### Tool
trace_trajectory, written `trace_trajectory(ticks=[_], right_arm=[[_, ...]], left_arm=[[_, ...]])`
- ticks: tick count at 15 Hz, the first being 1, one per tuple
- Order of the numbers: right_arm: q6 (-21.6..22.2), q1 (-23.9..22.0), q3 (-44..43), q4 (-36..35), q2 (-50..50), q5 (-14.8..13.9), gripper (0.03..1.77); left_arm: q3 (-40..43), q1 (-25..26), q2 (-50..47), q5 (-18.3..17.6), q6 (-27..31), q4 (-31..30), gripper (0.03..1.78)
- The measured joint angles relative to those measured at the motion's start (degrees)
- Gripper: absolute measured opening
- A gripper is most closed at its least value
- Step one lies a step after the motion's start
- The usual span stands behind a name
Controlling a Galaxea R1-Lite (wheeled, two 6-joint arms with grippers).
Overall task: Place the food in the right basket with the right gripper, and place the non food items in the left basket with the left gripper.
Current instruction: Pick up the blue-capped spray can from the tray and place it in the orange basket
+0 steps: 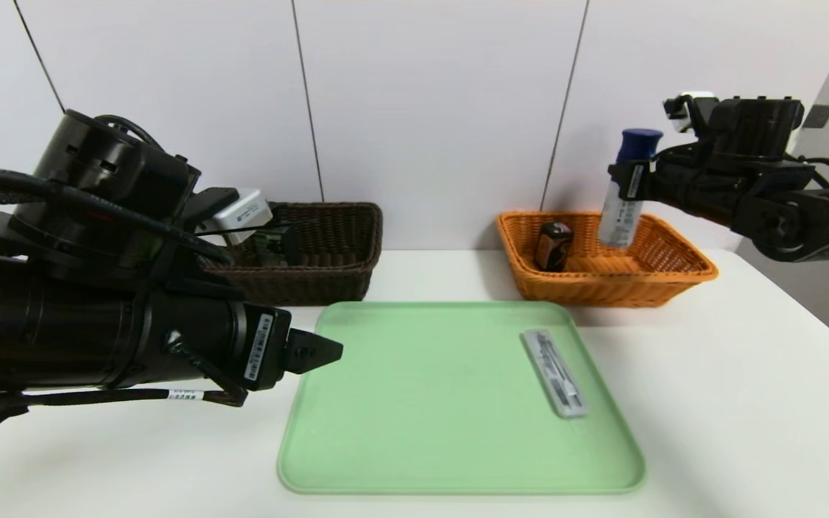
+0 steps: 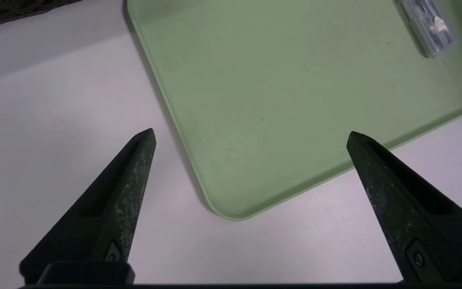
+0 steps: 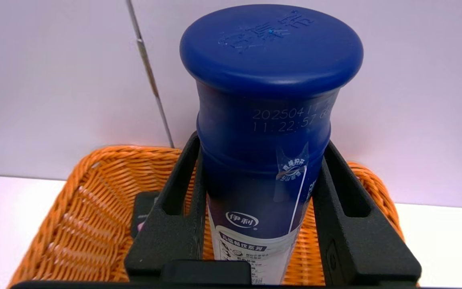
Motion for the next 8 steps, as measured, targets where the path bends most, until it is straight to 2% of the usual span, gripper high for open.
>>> trace_trajectory(ticks=[3, 8], right_arm=[[-0.3, -0.2, -0.2, -3.9, 3.3, 0.0, 0.75], [-0.4, -0.3, -0.2, -4.0, 6.0, 0.2, 0.75]], left_arm=[[0.0, 0.1, 0.6, 0.0, 0.2, -0.9, 1.69], [-0.4, 0.2, 1.5, 0.1, 0.5, -0.9, 1.69]])
